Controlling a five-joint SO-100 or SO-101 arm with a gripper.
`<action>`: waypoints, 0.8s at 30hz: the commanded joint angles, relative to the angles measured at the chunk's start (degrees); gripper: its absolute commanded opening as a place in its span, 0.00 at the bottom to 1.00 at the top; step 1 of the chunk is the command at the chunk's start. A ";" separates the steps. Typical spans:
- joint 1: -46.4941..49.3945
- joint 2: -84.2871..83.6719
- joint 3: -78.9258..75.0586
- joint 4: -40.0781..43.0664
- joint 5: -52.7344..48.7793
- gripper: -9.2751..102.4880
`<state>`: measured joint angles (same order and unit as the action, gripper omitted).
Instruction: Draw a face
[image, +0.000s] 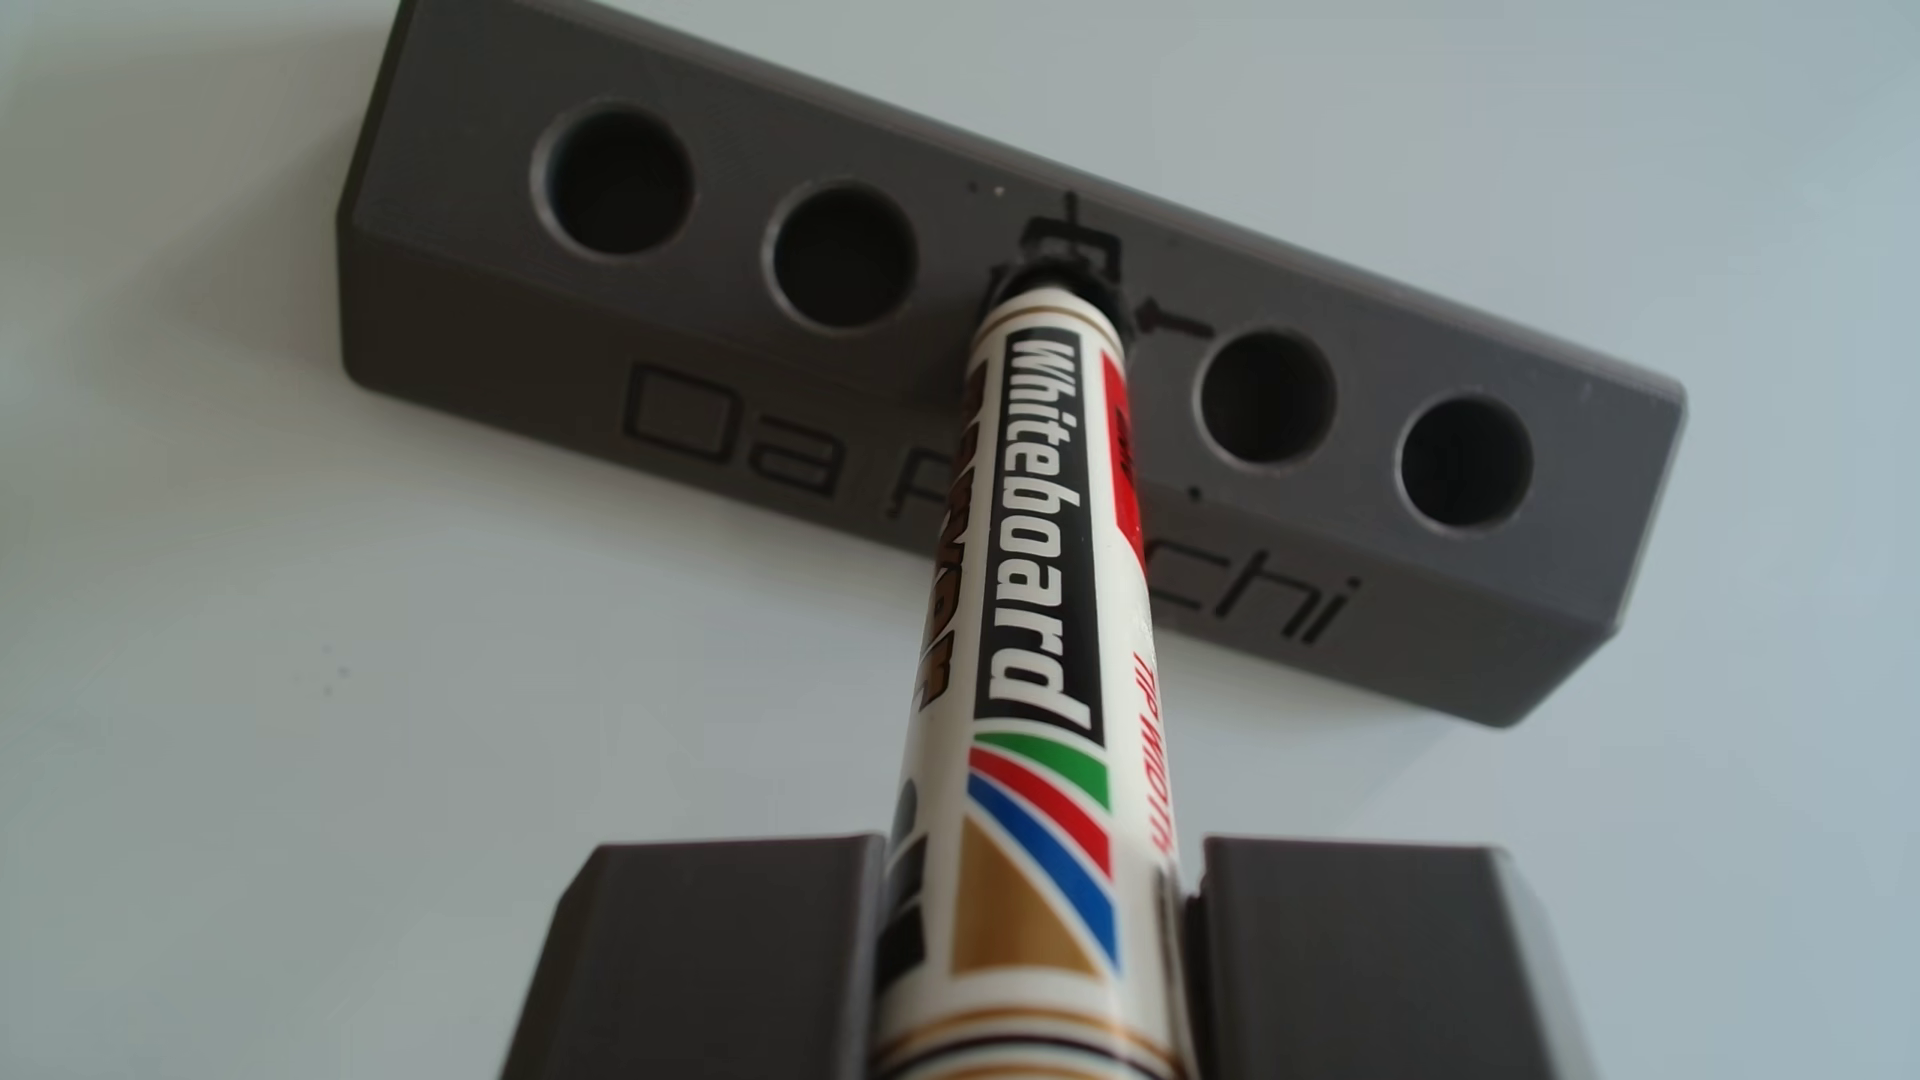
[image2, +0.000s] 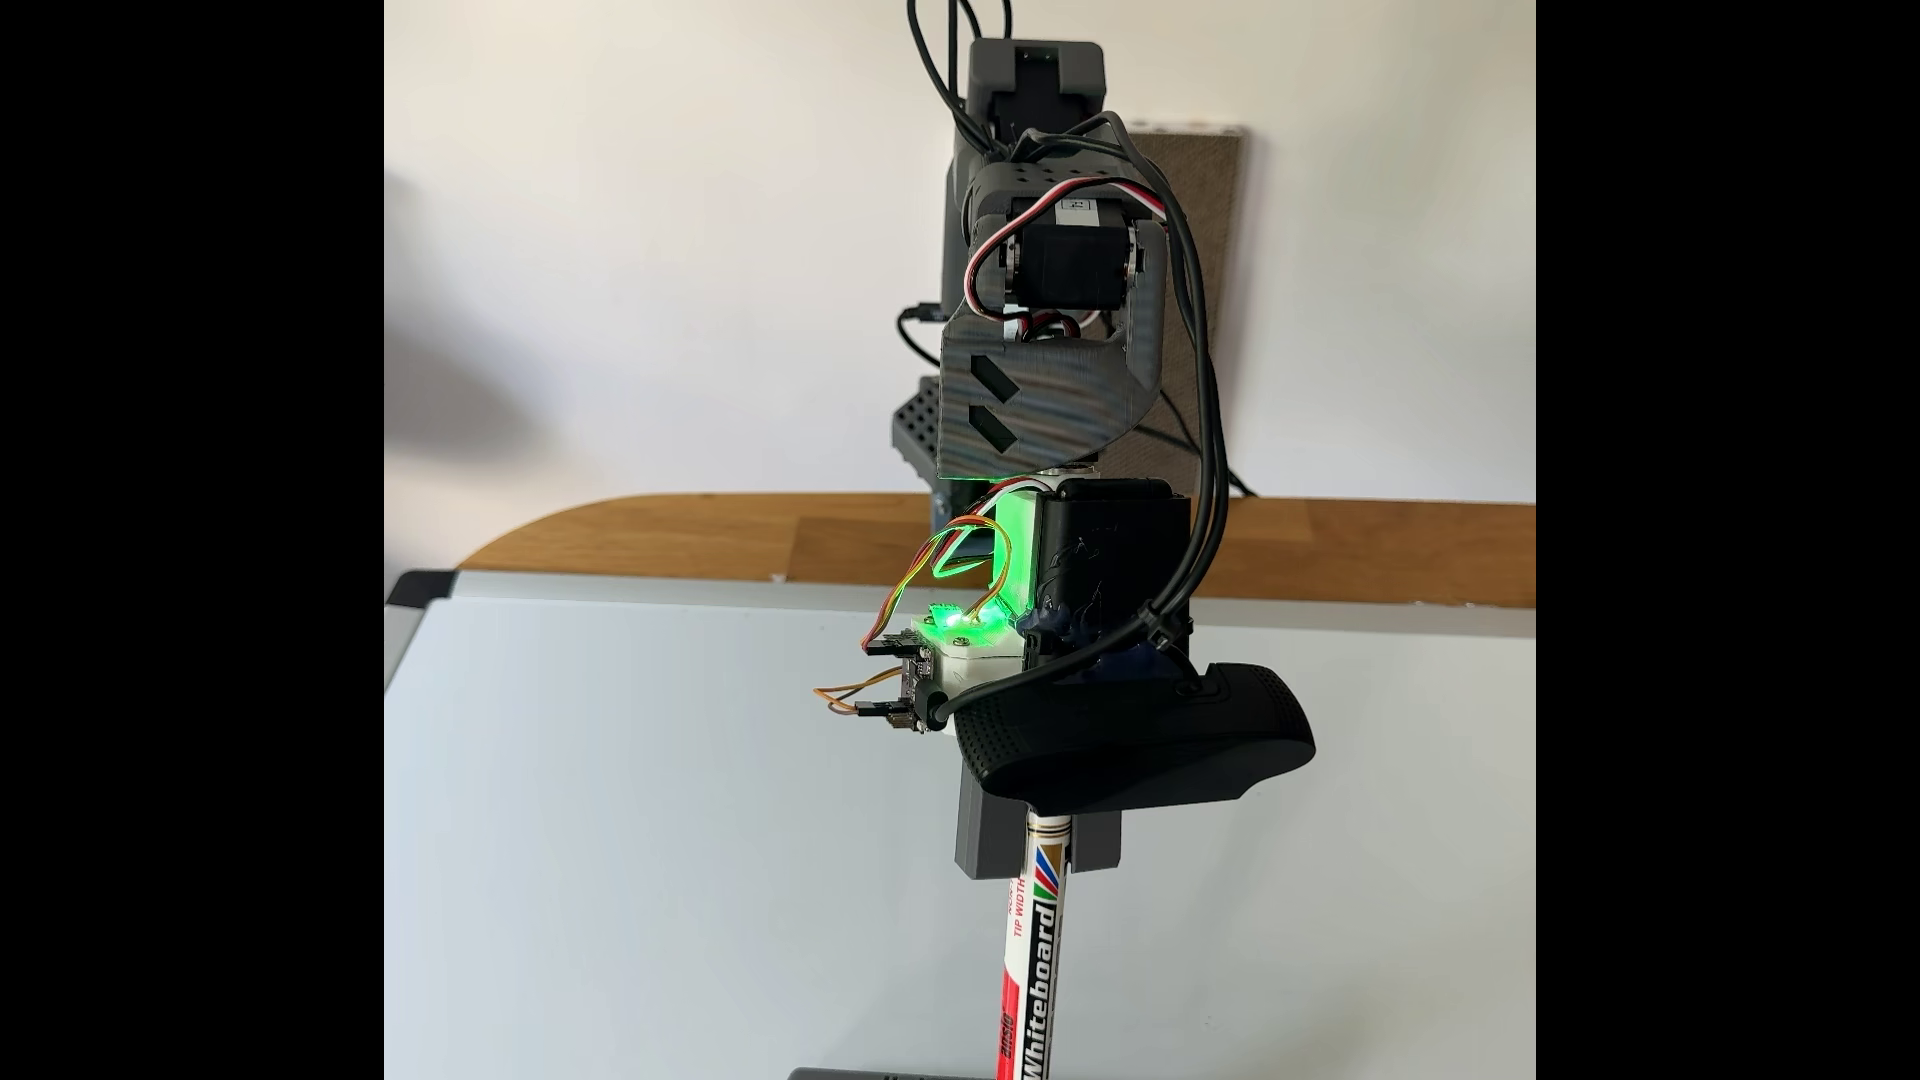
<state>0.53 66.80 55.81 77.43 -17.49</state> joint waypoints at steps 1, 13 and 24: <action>-0.26 8.70 -3.78 -1.32 0.35 0.07; -0.18 12.39 -3.69 0.35 0.44 0.07; 0.88 16.79 -3.60 1.85 0.00 0.07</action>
<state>0.62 76.99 55.81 78.40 -17.40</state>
